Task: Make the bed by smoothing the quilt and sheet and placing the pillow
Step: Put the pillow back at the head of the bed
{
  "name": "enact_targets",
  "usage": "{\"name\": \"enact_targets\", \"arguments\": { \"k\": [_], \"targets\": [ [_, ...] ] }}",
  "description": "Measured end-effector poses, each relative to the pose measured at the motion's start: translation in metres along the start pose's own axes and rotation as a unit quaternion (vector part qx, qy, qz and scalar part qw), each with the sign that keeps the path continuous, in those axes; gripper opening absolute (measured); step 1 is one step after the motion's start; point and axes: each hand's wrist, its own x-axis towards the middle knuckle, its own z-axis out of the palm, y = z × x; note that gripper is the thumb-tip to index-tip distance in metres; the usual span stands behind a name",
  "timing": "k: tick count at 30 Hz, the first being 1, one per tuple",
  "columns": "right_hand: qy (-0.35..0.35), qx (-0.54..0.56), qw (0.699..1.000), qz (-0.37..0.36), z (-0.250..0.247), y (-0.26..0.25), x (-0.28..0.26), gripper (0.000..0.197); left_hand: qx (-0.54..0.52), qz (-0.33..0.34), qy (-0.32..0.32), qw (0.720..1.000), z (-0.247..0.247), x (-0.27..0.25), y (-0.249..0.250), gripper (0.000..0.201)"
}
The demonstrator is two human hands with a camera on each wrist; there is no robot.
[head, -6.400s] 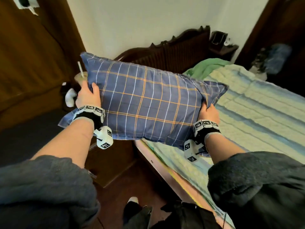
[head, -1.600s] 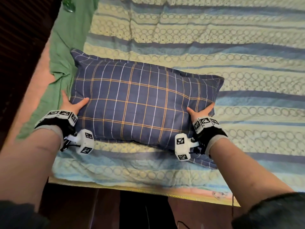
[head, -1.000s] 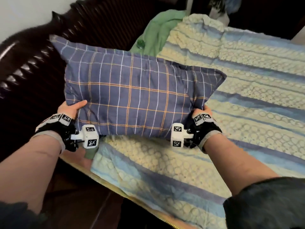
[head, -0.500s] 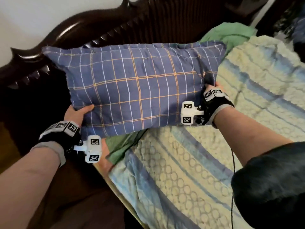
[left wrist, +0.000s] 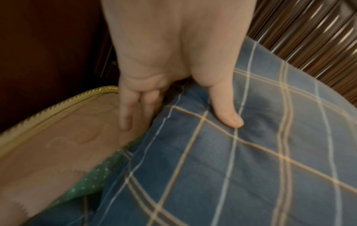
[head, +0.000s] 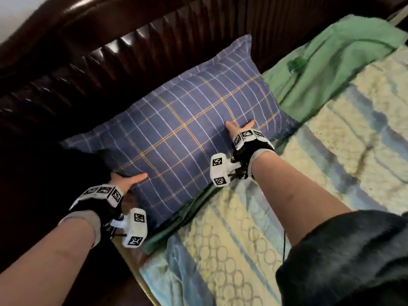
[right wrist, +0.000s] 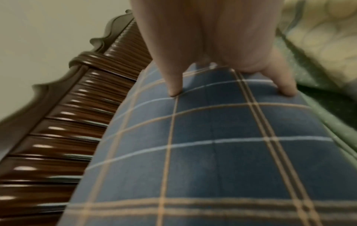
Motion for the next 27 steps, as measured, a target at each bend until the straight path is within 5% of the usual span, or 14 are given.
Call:
{"name": "enact_targets", "arguments": {
  "k": [3,6,8,11,14,17,22,27],
  "targets": [
    [-0.044,-0.100,0.994,-0.027,-0.009,0.007,0.002,0.090,0.047,-0.001,-0.006,0.999,0.004,-0.008,0.009,0.094],
    [-0.042,-0.173,0.982,-0.064,-0.018,0.013,0.008,0.083,0.037,-0.005,-0.007,0.999,0.010,-0.025,0.023,0.025],
    [-0.045,-0.203,0.976,-0.064,-0.015,0.010,0.006,0.077,0.011,-0.037,-0.029,0.999,0.012,-0.027,0.025,0.029],
    [-0.067,-0.226,0.971,-0.027,0.000,0.004,0.003,0.079,0.018,-0.073,-0.016,0.997,0.012,0.001,0.007,0.091],
    [0.016,0.004,0.999,0.050,0.018,0.005,0.005,0.076,0.096,-0.057,0.007,0.994,0.014,-0.031,0.032,0.086],
    [0.146,0.236,0.956,0.097,0.028,0.012,-0.001,0.086,0.147,-0.067,0.085,0.983,0.020,-0.067,0.052,0.113],
    [0.215,0.241,0.946,0.012,0.022,0.031,-0.052,0.079,0.171,0.069,0.206,0.961,0.037,-0.130,0.062,0.097],
    [0.308,0.188,0.930,-0.072,-0.004,0.075,-0.135,0.076,0.195,0.166,0.223,0.941,0.037,-0.203,0.068,0.077]
  ]
}}
